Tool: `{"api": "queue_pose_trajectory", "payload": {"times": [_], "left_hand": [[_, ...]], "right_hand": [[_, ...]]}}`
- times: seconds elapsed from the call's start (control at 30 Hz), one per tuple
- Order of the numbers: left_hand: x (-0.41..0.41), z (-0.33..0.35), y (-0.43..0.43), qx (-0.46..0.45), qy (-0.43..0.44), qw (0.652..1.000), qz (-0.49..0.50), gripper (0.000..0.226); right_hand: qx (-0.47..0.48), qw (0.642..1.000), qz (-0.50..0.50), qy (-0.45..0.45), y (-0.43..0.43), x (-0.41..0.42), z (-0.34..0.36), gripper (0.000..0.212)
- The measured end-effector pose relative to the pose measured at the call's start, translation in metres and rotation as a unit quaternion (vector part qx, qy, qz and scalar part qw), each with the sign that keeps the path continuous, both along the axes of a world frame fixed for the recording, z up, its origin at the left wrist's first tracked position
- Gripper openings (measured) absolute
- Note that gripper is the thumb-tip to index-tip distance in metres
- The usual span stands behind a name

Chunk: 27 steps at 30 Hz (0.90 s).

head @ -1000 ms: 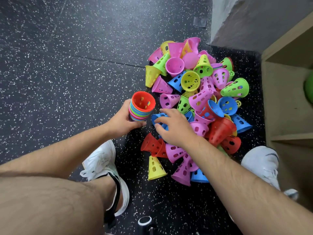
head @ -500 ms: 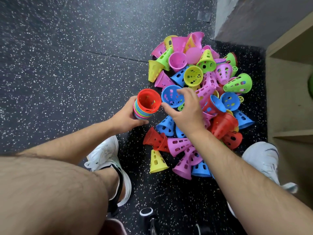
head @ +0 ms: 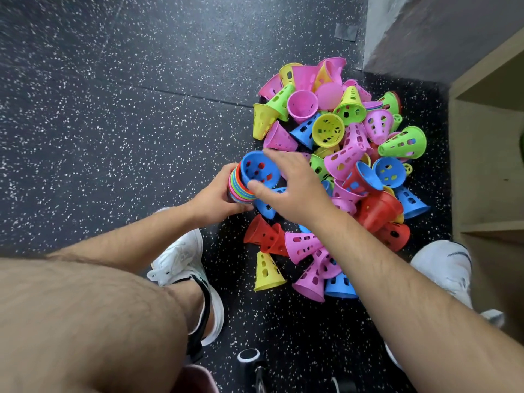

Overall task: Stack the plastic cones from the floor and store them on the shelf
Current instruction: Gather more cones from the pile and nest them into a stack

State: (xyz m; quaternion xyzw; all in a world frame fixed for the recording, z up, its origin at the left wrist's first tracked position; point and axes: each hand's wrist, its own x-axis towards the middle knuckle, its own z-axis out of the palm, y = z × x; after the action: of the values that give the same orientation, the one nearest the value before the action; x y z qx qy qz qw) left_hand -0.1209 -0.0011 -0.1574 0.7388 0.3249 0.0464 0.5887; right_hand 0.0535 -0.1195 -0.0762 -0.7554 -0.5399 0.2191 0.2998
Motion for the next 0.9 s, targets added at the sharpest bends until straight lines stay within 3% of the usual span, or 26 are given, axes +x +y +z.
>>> {"api": "queue_pose_trajectory", "payload": {"times": [0.07,0.13,0.2,0.3,0.57,0.7,0.9], "left_hand": [[-0.002,0.001,0.0,-0.007,-0.001,1.0,-0.001,0.088],[-0.004,0.0,0.0,-0.01,0.001,1.0,-0.001,0.089],[-0.006,0.0,0.001,-0.014,0.002,1.0,0.005,0.09],[-0.008,0.0,0.002,-0.022,0.002,1.0,0.021,0.088],[-0.012,-0.002,-0.002,-0.039,-0.018,0.998,0.038,0.082],[-0.011,-0.002,-0.002,-0.039,-0.023,0.998,0.04,0.082],[-0.011,-0.003,0.001,-0.045,-0.026,0.998,0.035,0.081]], "right_hand": [[-0.064,0.997,0.036,0.009,-0.002,-0.005,-0.006,0.073],[-0.063,0.997,0.01,0.044,-0.006,-0.007,-0.008,0.067],[-0.035,0.995,-0.04,0.081,-0.012,-0.005,-0.011,0.047],[-0.03,0.998,-0.035,0.051,-0.022,0.004,-0.026,0.017],[-0.185,0.975,0.102,-0.068,-0.03,-0.01,-0.047,0.051],[-0.206,0.958,0.095,-0.175,-0.025,-0.012,-0.055,0.061],[-0.127,0.969,0.012,-0.211,-0.024,0.008,-0.065,0.025]]}}
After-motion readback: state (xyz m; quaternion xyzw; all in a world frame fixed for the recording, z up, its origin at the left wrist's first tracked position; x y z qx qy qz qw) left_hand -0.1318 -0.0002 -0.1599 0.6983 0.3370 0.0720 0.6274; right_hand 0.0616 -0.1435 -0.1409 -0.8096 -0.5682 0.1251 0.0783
